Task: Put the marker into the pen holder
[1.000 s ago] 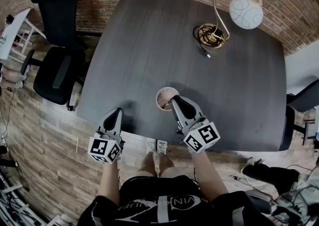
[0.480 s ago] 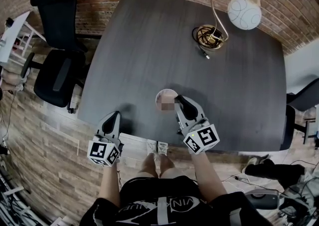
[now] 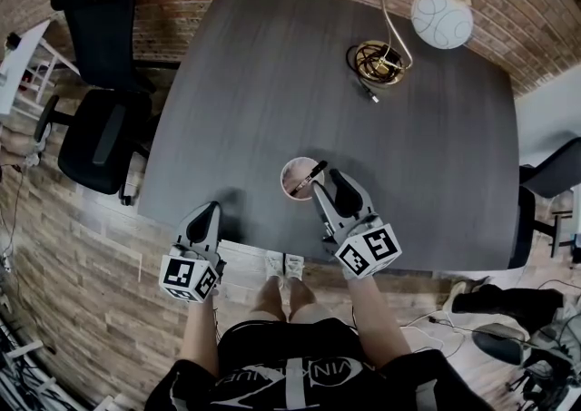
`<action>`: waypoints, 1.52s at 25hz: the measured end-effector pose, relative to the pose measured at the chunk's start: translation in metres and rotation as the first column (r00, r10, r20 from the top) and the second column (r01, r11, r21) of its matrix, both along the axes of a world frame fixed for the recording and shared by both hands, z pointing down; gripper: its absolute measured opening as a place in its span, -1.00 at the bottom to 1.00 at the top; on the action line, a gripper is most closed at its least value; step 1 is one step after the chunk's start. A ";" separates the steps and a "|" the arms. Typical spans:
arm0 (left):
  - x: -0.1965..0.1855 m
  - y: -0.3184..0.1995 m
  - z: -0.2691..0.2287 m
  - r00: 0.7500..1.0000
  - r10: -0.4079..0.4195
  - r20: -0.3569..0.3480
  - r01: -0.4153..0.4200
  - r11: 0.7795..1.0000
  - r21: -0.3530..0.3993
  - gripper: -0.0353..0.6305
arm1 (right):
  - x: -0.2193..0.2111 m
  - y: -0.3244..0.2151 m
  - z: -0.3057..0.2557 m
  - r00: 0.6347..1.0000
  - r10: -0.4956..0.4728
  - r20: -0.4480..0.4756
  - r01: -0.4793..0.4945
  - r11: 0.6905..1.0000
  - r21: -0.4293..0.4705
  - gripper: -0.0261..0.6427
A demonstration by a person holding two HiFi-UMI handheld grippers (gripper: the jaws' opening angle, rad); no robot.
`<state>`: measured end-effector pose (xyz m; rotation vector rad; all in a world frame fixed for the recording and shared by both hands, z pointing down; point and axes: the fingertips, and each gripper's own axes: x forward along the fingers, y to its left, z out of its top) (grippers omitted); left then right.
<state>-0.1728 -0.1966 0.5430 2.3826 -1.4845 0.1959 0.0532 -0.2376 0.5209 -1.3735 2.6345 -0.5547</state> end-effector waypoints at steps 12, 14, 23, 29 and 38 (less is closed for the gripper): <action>-0.012 0.009 -0.007 1.000 -0.015 -0.018 0.015 1.000 0.017 -0.86 | 0.015 0.013 -0.012 0.999 0.030 -0.021 -0.030 0.999 0.016 -0.30; -0.011 0.009 -0.012 1.000 -0.010 -0.022 0.011 1.000 0.026 -0.86 | 0.020 0.017 -0.017 0.999 0.042 -0.031 -0.041 0.999 0.024 -0.32; -0.007 0.007 -0.032 1.000 0.001 -0.031 0.001 0.998 0.068 -0.86 | 0.042 0.031 -0.035 0.995 0.092 -0.049 -0.090 0.995 0.041 -0.75; 0.001 0.002 -0.049 0.999 0.019 -0.030 -0.016 0.995 0.101 -0.86 | 0.053 0.037 -0.048 0.991 0.119 -0.066 -0.116 0.991 0.061 -0.78; 0.016 -0.003 -0.074 0.998 0.049 -0.032 -0.043 0.988 0.151 -0.86 | 0.064 0.047 -0.063 0.989 0.139 -0.058 -0.135 0.988 0.076 -0.80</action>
